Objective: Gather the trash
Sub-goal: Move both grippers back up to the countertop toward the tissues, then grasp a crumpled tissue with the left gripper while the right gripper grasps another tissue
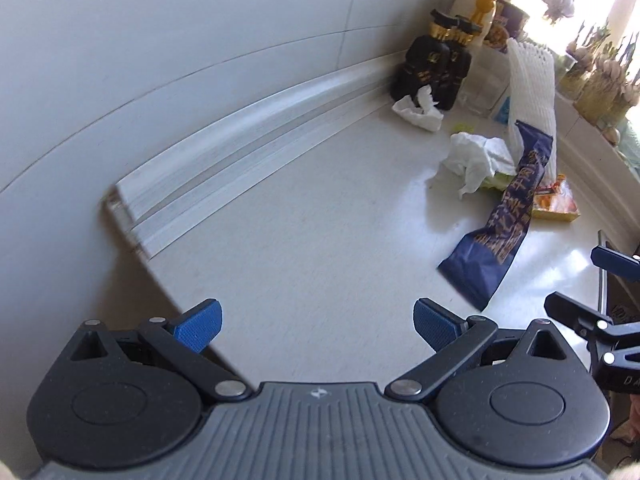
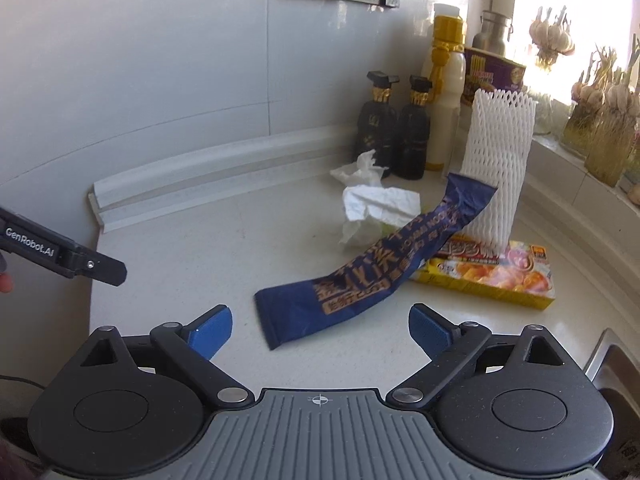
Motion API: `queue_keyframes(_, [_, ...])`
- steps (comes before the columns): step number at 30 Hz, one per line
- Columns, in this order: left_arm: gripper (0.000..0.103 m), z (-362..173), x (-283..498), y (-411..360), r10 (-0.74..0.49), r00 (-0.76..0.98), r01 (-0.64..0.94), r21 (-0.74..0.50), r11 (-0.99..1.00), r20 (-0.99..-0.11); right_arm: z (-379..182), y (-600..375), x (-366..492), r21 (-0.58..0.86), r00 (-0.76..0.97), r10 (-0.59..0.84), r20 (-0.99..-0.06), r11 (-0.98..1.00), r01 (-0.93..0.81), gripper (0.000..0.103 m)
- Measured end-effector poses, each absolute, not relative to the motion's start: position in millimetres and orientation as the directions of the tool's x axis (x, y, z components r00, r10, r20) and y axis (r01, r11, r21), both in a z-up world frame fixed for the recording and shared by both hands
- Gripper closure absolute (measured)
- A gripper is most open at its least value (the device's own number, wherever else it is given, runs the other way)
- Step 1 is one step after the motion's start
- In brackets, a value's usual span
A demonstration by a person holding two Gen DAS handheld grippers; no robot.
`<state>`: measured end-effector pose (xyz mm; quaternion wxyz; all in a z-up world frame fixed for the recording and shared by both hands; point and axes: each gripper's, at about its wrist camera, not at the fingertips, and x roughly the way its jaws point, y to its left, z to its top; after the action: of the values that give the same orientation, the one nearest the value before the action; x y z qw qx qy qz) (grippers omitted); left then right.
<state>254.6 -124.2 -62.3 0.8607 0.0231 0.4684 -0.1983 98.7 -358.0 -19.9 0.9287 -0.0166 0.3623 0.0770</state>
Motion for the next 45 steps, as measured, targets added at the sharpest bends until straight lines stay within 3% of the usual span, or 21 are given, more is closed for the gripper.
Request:
queue_keyframes(15, [0.003,-60.1,339.8,-219.8,-0.453,0.537,0.487,-0.176,0.856,-0.712,-25.5,-369.3,148.1,-0.041,0.803,0.159,-0.575,0.974,-0.223,0.005])
queue_keyframes(21, [0.010,-68.3,367.8,-245.9,-0.503,0.530,0.518,-0.208,0.830,-0.683,-28.1,-366.8,172.2,-0.083,0.823,0.155,-0.547,0.968,-0.238,0.005])
queue_keyframes(29, [0.028,-83.5,400.7,-268.7,-0.542,0.487,0.551,-0.241,0.799,-0.685,-40.7,-367.5,197.8,-0.107,0.827,0.150,-0.542,0.963,-0.245,0.008])
queue_keyframes(33, [0.039,-91.1,416.1,-271.7,-0.545,0.461,0.525,-0.280,0.804,-0.700,-50.4,-366.9,209.3,-0.130,0.821,0.131,-0.556,0.962,-0.242,0.020])
queue_keyframes(36, [0.051,-93.2,422.3,-274.9,-0.542,0.452,0.513,-0.290,0.808,-0.708,-57.6,-368.5,216.7,-0.129,0.809,0.119,-0.576,0.964,-0.234,0.039])
queue_keyframes(38, [0.059,-93.8,421.1,-276.4,-0.535,0.454,0.516,-0.280,0.810,-0.712,-61.1,-370.4,219.5,-0.124,0.803,0.111,-0.585,0.967,-0.224,0.059])
queue_keyframes(45, [0.085,-96.4,418.1,-277.9,-0.513,0.468,0.525,-0.240,0.816,-0.720,-65.3,-379.4,226.2,-0.059,0.791,0.122,-0.600,0.979,-0.196,0.087])
